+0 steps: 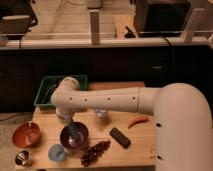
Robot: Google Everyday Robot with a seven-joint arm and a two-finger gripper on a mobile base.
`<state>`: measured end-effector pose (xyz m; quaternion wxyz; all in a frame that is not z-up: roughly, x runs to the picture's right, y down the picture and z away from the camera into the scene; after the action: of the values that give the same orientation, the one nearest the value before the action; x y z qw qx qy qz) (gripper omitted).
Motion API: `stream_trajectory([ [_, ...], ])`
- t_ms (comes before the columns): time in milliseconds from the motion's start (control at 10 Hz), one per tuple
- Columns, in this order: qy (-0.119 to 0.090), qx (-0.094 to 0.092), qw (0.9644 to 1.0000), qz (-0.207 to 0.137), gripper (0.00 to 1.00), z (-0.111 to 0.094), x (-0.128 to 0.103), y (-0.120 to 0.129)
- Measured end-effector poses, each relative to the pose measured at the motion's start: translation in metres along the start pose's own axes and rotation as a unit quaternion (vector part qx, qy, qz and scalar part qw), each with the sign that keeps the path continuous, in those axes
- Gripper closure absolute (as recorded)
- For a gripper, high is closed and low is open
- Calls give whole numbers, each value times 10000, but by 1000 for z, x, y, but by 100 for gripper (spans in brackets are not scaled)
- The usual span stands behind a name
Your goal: Wipe purple bowl with sponge
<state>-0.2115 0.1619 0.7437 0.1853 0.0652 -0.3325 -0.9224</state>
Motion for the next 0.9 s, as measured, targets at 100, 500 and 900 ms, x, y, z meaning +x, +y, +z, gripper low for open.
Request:
stream_trajectory([
  [100,47,10,10000,-50,100,1,3,-2],
  [500,123,50,9995,-291,100,5,19,-21],
  [900,202,164,9995,-184,100,7,16,-39],
])
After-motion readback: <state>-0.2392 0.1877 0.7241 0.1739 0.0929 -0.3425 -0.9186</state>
